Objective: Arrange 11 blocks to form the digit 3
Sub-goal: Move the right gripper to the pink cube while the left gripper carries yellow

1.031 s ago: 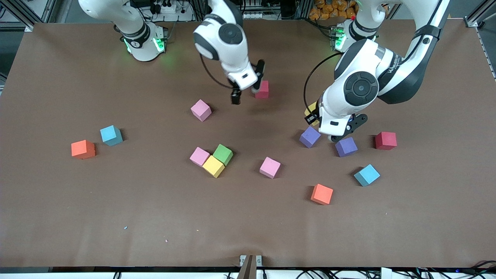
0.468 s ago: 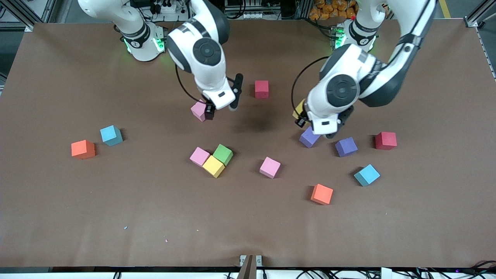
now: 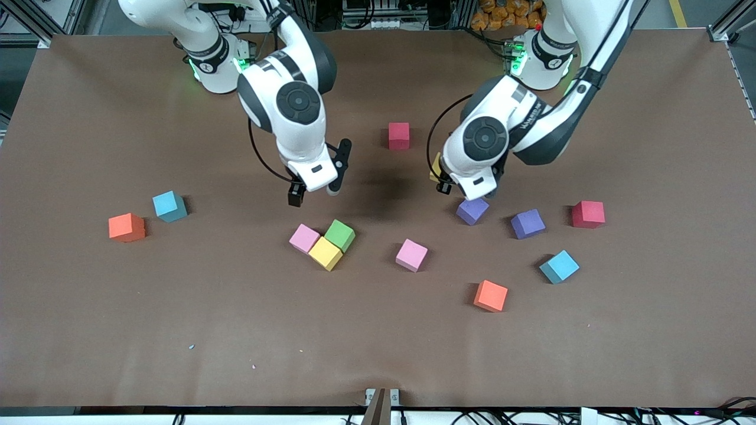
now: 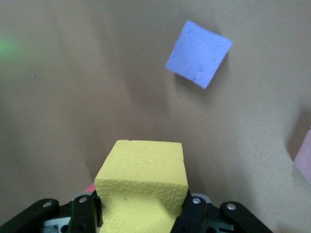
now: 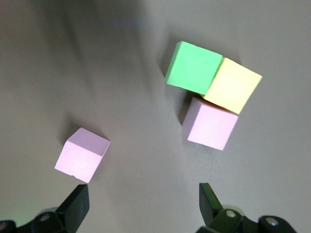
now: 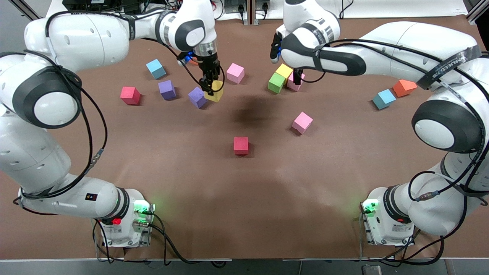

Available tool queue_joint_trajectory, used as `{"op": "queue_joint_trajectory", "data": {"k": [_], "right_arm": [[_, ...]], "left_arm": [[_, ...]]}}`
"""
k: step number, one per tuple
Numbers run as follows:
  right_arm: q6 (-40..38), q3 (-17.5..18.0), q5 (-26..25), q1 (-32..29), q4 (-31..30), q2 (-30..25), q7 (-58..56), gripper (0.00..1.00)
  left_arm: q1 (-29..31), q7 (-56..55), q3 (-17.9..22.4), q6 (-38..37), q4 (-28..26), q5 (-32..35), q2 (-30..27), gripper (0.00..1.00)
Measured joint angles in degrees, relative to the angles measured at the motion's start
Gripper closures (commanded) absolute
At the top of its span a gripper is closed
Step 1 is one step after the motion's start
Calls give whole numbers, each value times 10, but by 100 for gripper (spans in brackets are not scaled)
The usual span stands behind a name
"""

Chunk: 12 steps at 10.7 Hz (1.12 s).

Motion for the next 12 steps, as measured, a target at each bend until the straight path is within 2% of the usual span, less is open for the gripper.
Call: {"op": "queue_joint_trajectory", "data": {"k": [2, 4, 6, 8, 12], "right_arm": [[-33, -1, 22, -12, 5, -1, 58, 0], [-76, -2, 39, -18, 12, -14, 105, 0], [-86, -1, 45, -18, 15, -36, 116, 0], [-82, 2, 47, -17, 15, -49, 117, 0], [-115, 3, 47, -17, 15, -80, 122, 0]], "left_arm": [[-4, -55, -2, 19, -21, 0, -9, 100], [-4, -87, -10, 85, -84, -1, -33, 100], [-5, -159, -24, 153, -155, -3, -52, 100], [-6, -223, -44, 203, -203, -3, -58, 100], [-11, -274, -50, 303, -291, -3, -61, 100]]}}
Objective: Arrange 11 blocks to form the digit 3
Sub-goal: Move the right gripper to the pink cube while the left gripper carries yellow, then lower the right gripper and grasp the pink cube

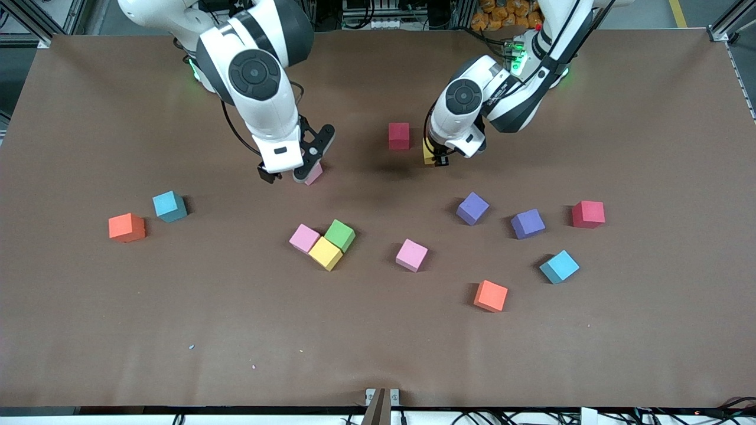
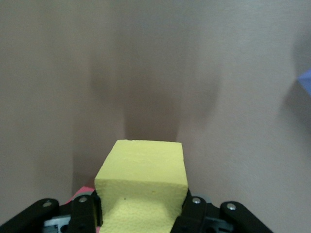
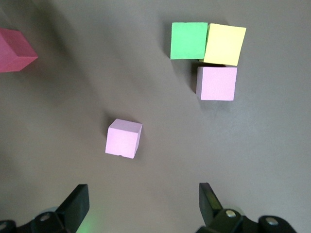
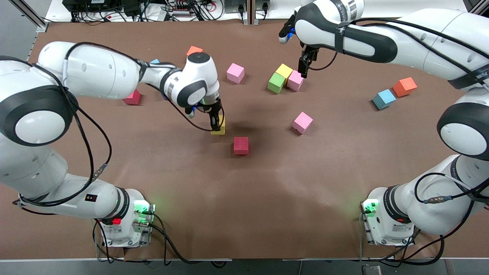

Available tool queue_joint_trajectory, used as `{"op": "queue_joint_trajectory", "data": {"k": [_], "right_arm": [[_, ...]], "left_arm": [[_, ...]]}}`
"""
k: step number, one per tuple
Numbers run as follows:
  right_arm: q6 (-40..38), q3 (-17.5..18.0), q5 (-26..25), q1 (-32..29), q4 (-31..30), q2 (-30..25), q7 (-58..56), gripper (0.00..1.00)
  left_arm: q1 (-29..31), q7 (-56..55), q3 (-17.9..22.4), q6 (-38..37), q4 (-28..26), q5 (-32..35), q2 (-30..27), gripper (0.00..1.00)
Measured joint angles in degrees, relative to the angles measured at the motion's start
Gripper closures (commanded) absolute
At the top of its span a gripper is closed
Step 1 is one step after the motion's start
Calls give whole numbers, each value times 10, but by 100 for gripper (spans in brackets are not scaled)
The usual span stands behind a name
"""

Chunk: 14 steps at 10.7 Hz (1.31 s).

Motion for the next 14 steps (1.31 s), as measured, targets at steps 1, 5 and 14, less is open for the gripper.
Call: {"op": "queue_joint_trajectory", "data": {"k": [1, 5, 14], "right_arm": [[-8, 1, 0, 0, 0, -3, 3, 0], [-10, 8, 0, 26, 0, -6, 49, 0], [-12, 24, -72, 92, 20, -41, 189, 0]], "left_arm": [[-8, -10, 0, 16, -11, 0, 0, 100], [-51, -35, -1, 31, -27, 0, 0, 100], [-64, -34, -1, 92, -50, 26, 8, 100]]}}
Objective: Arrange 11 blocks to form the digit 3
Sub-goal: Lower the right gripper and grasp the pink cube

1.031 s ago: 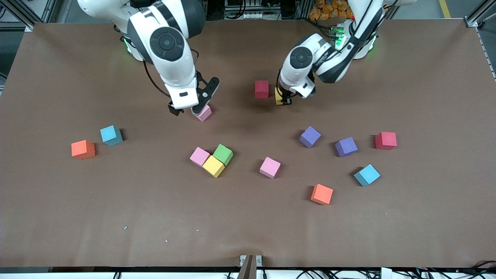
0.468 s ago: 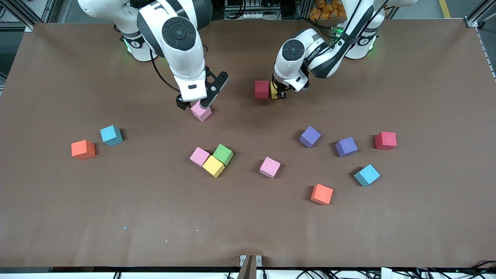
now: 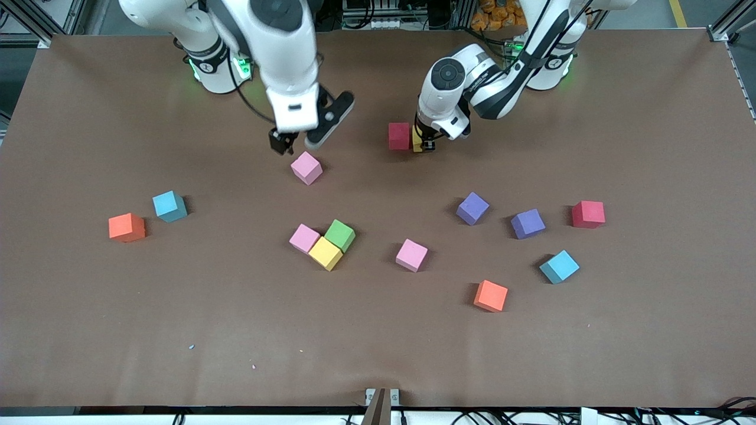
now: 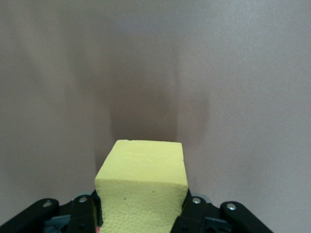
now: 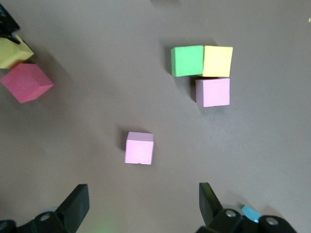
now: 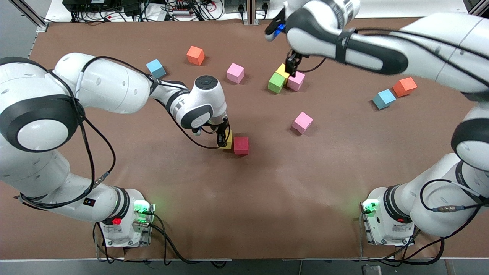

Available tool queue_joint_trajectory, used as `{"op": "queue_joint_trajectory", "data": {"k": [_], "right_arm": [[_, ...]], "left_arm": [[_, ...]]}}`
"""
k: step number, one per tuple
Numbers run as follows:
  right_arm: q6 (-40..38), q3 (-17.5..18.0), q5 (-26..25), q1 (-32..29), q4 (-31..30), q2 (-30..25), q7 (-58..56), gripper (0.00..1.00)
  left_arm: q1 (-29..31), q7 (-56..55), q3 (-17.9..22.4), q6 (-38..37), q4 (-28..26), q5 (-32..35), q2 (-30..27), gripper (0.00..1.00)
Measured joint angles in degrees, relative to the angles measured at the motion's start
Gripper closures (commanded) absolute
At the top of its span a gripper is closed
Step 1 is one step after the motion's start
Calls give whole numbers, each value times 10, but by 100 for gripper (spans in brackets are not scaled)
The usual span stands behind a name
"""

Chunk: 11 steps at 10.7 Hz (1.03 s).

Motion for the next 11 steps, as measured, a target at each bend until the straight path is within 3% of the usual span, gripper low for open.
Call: {"op": "queue_joint_trajectory", "data": {"k": [2, 5, 8, 11], "right_arm": [[0, 12, -19, 59, -7, 11, 73, 0], [-17, 8, 10, 60, -8, 30, 78, 0], [-17, 1, 20, 25, -22, 24, 82, 0], [101, -2, 27, -38, -125, 0, 82, 0]], "left_arm": [[0, 1, 0, 19, -6, 29, 10, 100], [-1, 1, 0, 35, -8, 42, 22, 100], [-1, 1, 0, 69, -13, 42, 32, 100], [0, 1, 0, 72, -14, 42, 33, 100]]}}
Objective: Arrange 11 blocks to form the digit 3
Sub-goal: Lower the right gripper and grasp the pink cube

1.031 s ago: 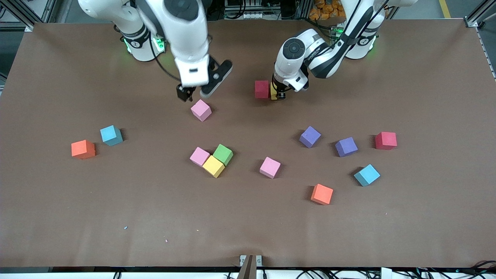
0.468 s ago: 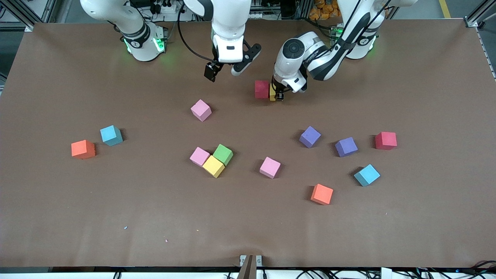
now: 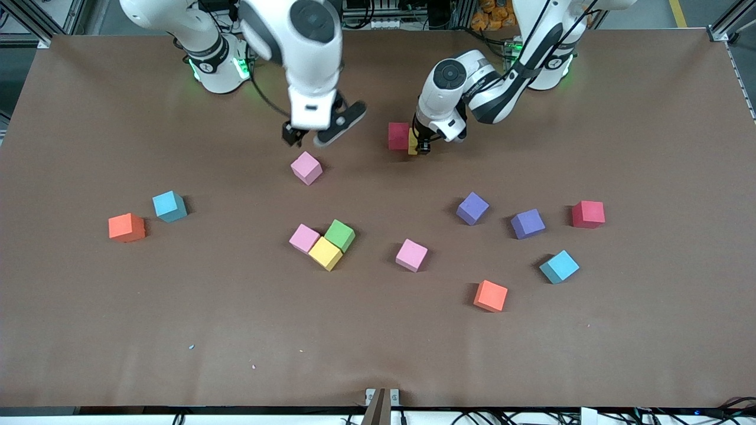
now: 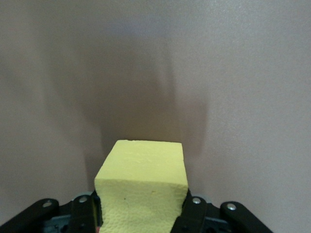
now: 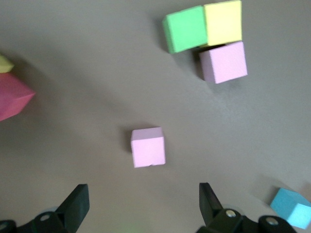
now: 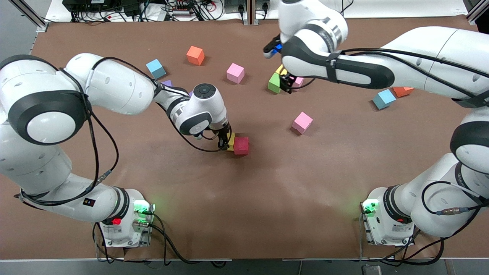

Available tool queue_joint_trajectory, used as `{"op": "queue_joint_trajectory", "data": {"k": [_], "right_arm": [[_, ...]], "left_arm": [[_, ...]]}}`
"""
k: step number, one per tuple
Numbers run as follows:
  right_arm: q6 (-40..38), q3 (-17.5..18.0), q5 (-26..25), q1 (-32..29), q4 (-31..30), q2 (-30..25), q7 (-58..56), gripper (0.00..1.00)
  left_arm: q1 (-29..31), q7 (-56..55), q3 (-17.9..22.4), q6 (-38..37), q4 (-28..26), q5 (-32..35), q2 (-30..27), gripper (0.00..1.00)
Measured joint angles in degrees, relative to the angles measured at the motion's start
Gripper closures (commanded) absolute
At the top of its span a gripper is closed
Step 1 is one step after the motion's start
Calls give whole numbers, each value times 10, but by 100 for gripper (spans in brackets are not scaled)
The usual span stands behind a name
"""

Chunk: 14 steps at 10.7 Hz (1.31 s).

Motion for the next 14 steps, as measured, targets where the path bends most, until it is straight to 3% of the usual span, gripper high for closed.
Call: {"op": "queue_joint_trajectory", "data": {"k": [4, 7, 11, 14], "right_arm": [[114, 2, 2, -26, -117, -16, 21, 0], [247, 3, 2, -25, -213, -20, 37, 0], [287, 7, 2, -12, -248, -22, 51, 0], [357, 7, 0, -12, -286, -14, 51, 0]], "left_arm": [[-1, -14, 0, 1, 0, 0, 0, 100], [-7, -24, 0, 2, 0, 0, 0, 100], [-8, -24, 0, 2, 0, 0, 1, 100], [-8, -24, 0, 2, 0, 0, 1, 100]]}}
